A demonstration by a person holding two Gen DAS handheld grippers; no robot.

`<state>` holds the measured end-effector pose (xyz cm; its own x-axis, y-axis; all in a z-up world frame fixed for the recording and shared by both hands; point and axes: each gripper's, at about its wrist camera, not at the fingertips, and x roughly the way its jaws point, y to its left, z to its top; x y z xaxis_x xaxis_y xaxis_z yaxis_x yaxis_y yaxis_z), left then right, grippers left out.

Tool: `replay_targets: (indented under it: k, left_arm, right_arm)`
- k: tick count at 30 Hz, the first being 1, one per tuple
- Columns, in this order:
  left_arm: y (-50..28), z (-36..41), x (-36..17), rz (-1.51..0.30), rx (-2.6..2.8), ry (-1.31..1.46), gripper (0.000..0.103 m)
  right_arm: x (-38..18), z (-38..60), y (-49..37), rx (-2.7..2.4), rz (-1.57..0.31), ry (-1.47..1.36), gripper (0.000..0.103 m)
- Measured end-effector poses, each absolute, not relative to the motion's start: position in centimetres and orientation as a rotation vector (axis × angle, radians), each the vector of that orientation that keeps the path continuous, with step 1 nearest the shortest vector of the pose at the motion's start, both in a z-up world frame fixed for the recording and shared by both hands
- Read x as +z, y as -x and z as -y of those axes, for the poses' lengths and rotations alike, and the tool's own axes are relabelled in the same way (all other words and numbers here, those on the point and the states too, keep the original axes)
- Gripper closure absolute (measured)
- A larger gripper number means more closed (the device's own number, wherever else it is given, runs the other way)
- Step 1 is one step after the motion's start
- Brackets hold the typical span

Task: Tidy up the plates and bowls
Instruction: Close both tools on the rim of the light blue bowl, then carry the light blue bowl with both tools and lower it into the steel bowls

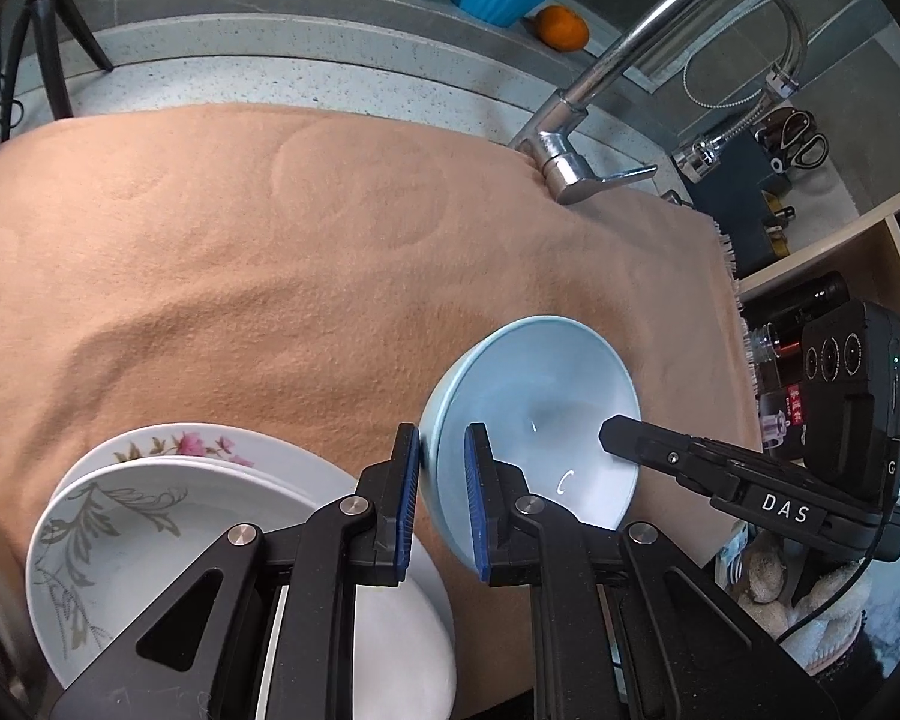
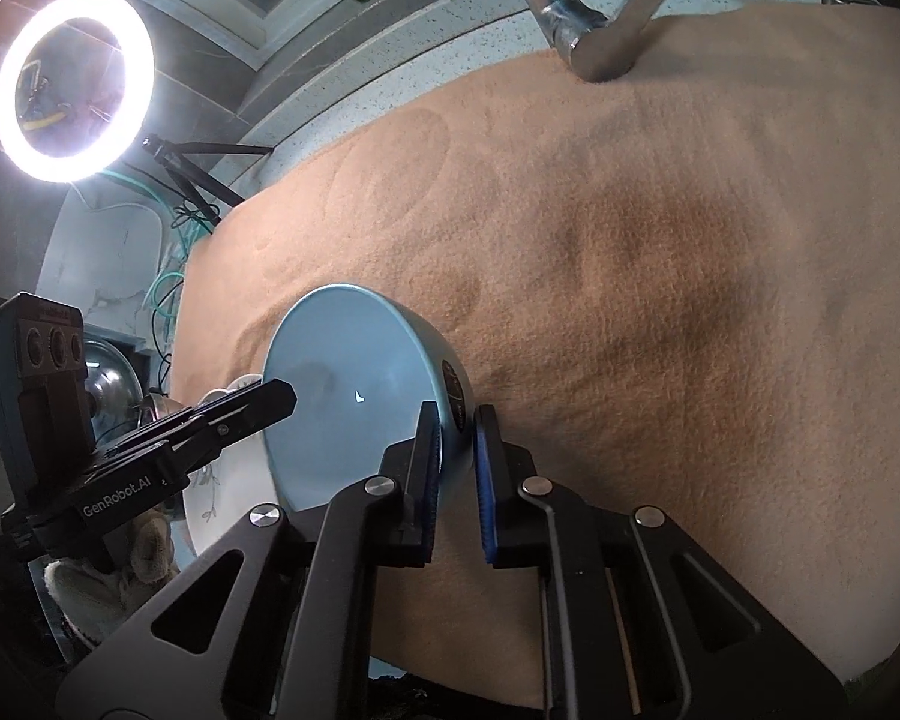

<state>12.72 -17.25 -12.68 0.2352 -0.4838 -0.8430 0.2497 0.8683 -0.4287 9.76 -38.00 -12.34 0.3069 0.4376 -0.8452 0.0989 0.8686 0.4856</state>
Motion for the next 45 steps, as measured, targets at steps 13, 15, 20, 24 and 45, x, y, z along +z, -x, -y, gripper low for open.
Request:
replay_targets:
  k: [13,15,20,24,45]
  left_arm:
    - [-10.8,12.3,-8.9,-1.154,-0.497,0.241,0.090]
    - [-10.3,11.1,-8.2,-1.140,-0.490,0.247,0.090]
    - [-9.4,8.0,-7.0,-1.114,-0.472,0.281,0.090]
    - [-8.5,5.1,-6.2,-1.090,-0.445,0.302,0.090]
    - [-5.2,-8.6,-6.6,-1.060,-0.257,0.392,0.090]
  right_arm:
    - [-8.0,32.9,-9.2,0.299,-1.195,-0.472,0.092]
    - [-7.4,31.8,-9.1,0.313,-1.188,-0.466,0.092]
    - [-6.4,28.6,-8.6,0.354,-1.175,-0.454,0.092]
    - [-5.7,25.7,-8.2,0.391,-1.169,-0.439,0.092]
    - [-5.7,10.0,-8.0,0.592,-1.225,-0.307,0.090]
